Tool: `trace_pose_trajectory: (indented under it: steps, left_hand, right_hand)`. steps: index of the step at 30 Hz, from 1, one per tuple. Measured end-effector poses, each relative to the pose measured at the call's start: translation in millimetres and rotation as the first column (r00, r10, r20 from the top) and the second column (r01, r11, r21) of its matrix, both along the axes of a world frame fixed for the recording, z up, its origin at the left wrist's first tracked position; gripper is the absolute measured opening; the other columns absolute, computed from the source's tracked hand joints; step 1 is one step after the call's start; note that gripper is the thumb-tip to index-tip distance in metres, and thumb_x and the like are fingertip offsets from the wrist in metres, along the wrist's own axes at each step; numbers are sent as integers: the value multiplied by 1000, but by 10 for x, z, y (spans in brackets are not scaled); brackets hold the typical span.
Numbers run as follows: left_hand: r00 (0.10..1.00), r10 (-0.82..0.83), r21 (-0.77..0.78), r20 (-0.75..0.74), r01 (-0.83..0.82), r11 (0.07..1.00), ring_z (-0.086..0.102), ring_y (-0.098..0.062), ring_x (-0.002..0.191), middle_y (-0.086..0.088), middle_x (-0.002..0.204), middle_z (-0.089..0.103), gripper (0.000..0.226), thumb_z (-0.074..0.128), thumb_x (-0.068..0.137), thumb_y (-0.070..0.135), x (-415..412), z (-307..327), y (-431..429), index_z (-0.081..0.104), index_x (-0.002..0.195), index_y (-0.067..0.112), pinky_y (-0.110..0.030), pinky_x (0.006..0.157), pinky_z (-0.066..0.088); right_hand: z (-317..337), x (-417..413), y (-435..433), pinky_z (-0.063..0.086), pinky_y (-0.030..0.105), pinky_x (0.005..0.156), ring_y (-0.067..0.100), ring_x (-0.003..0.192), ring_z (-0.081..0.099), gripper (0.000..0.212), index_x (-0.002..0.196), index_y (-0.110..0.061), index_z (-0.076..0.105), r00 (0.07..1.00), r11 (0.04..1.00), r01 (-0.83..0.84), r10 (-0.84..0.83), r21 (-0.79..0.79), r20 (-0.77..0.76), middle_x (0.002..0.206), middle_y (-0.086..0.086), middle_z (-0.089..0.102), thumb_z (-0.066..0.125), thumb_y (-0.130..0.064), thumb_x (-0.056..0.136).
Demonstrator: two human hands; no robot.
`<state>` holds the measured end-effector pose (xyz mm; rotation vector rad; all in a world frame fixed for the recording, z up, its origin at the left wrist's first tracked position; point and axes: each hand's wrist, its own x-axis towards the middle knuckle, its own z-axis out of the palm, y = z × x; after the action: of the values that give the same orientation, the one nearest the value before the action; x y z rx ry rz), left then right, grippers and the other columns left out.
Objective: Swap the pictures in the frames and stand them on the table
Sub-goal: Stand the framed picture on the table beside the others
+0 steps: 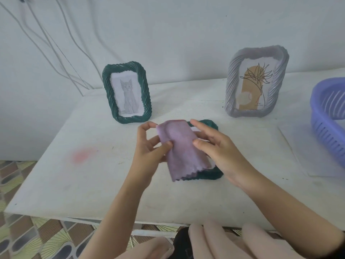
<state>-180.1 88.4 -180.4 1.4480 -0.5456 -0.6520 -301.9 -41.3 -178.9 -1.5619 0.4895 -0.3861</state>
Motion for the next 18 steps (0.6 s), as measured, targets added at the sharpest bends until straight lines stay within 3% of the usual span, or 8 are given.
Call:
trace_pose_trajectory:
  steps: [3,7,9,12,14,16,18]
  left_hand:
    - [993,93,71,73,-99,993,63,-18,69,-8,83,69,47,50,85,-12,200,-22,165,40,103,31,-31,56,53]
    - [989,58,255,134,-91,963,58,-23,74,-8,86,66,51,40,85,-16,523,-93,459,52,106,29,-33,64,51]
    - [986,38,365,161,-95,926,58,-25,79,-10,92,66,52,40,84,-14,701,-139,592,58,103,31,-33,68,51]
    - [948,-1,499,319,-168,850,58,-26,89,-7,105,65,56,40,81,-10,895,-190,693,60,99,40,-31,74,47]
    - [852,-113,628,511,-280,726,51,-28,108,-6,121,57,54,45,80,-5,939,-245,686,58,108,40,-35,87,43]
    - [723,-185,650,666,-441,619,34,-31,128,-12,140,43,53,48,80,0,874,-277,626,57,122,31,-40,105,30]
    - [632,-147,532,761,-478,699,32,-33,131,-14,141,43,47,50,81,7,723,-313,523,58,124,24,-41,108,25]
  right_hand:
    - [-117,-33,-121,40,24,97,1,109,52,46,131,-43,44,987,970,72,-103,-234,-122,121,-14,51,53,-22,91]
    - [-345,-135,-277,32,23,99,9,117,45,51,138,-30,40,958,831,65,-207,-552,-200,124,-6,53,54,-20,90]
    - [-428,-177,-337,37,28,98,20,116,49,54,140,-23,39,939,774,63,-259,-630,-225,121,5,57,55,-19,88]
    - [-496,-190,-343,46,35,91,25,103,56,57,140,-16,38,931,729,51,-282,-683,-231,105,12,64,57,-19,86]
    - [-523,-188,-321,47,35,88,24,99,57,58,140,-15,38,935,732,47,-271,-680,-228,100,11,65,58,-19,86]
    - [-538,-190,-302,44,32,91,22,105,54,59,141,-17,36,934,747,51,-270,-663,-233,106,9,62,57,-21,86]
    - [-553,-193,-288,39,26,91,21,110,51,60,142,-19,35,931,759,60,-278,-649,-238,112,8,60,57,-19,86]
